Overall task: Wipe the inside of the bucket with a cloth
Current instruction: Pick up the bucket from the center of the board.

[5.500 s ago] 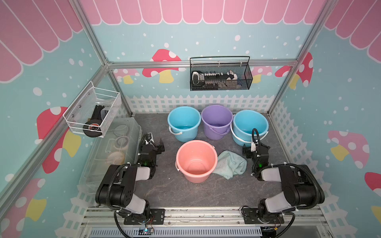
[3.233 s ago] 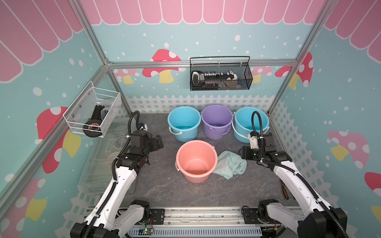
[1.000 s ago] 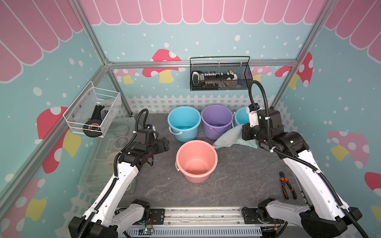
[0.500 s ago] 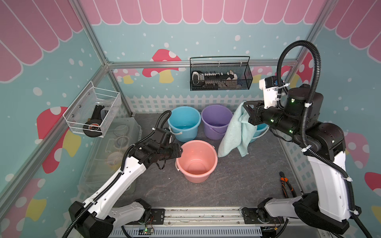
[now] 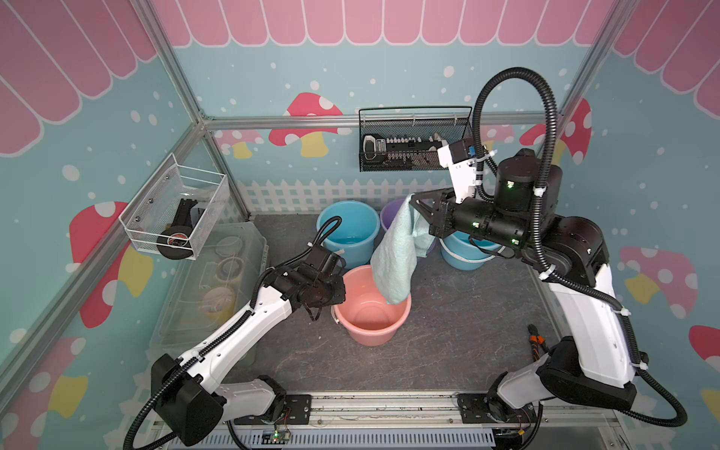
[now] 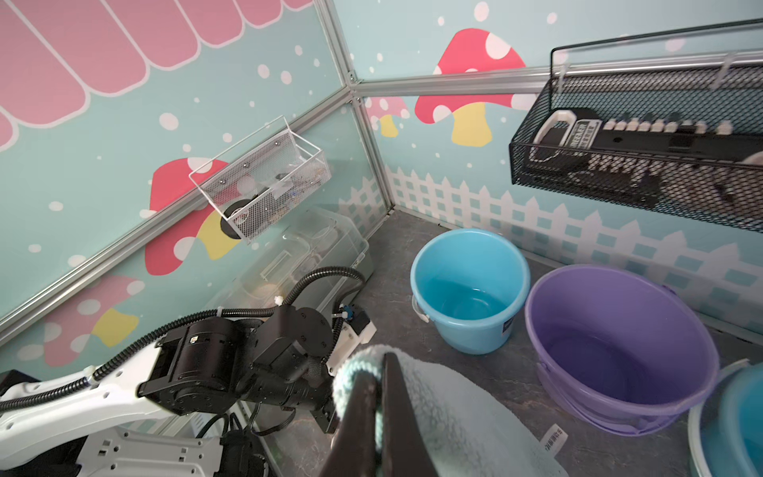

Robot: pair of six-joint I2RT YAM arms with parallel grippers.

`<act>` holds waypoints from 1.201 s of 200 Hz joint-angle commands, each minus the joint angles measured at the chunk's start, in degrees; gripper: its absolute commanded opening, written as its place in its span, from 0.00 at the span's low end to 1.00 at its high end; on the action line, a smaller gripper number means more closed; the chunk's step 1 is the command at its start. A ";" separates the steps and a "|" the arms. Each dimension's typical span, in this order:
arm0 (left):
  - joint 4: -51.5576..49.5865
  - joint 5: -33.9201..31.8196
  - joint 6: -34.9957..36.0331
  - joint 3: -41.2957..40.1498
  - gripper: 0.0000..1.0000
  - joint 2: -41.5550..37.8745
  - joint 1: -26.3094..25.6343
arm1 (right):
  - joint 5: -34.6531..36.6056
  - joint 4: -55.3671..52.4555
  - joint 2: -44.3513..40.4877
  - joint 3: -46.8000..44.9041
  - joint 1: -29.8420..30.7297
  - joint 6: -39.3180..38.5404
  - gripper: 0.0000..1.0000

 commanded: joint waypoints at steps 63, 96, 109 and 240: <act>3.62 0.27 -1.92 -1.98 0.00 1.34 -0.16 | 4.06 5.19 2.15 -11.75 6.60 2.04 0.00; 4.48 0.84 -2.27 -1.76 0.00 0.63 -0.23 | 3.90 10.98 -0.52 -23.28 7.15 4.64 0.00; 4.56 0.53 -2.28 -1.72 0.00 -0.05 -0.22 | 4.21 13.27 -1.69 -28.17 7.23 5.69 0.00; 11.56 -0.41 -1.56 -5.30 0.00 -7.61 -2.28 | 4.48 32.93 0.89 -65.42 10.93 9.12 0.03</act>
